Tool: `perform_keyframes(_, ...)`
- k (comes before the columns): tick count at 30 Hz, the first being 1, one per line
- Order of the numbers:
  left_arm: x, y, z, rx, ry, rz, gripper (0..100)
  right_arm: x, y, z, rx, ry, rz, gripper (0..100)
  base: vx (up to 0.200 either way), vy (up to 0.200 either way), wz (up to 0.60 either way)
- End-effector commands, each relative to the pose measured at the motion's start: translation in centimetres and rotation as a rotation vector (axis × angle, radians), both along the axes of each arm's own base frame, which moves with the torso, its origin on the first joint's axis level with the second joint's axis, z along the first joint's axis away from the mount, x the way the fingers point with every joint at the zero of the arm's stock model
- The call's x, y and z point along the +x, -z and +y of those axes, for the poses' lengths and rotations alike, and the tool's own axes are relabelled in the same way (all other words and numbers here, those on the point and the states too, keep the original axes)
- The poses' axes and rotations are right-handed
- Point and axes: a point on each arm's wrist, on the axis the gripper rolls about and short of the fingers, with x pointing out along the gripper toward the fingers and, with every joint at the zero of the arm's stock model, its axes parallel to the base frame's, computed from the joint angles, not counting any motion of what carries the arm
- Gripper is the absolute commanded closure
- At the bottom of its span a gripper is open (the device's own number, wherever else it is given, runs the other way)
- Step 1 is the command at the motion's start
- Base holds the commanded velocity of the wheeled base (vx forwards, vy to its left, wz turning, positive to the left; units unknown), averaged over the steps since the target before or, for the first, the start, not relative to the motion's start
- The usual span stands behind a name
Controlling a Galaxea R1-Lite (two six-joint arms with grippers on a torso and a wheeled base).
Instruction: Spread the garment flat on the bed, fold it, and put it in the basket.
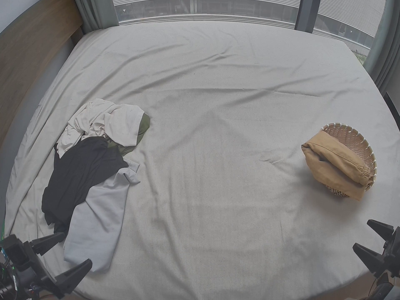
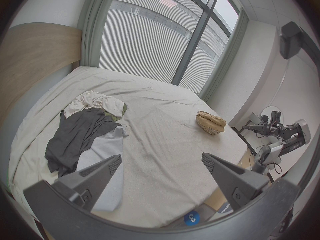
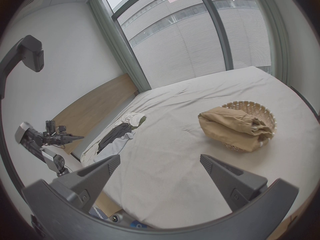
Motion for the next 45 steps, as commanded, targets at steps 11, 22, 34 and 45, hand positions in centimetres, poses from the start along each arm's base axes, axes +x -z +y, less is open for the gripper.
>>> perform_keyframes(11, -5.6, 3.5, 2.2, -0.025, -0.220, -0.170, 0, -5.3, 3.9, -1.3, -0.158, 0.511, -0.180, 0, 0.000, 0.000, 0.00)
perform_keyframes(22, -5.7, 4.2, 2.2, 0.116, -0.375, -0.141, 0, -5.3, 3.9, -1.0, -0.188, 0.349, -0.209, 0, 0.000, 0.000, 0.00)
perform_keyframes(34, -5.7, 4.1, 2.2, 0.120, -0.390, -0.148, 0, -5.3, 3.9, -1.3, -0.205, 0.496, -0.197, 0, 0.000, 0.000, 0.00)
perform_keyframes(45, -5.7, 4.1, 2.2, 0.122, -0.393, -0.148, 0, -5.2, 4.0, -1.4, -0.284, 0.518, -0.238, 0, 0.000, 0.000, 0.00)
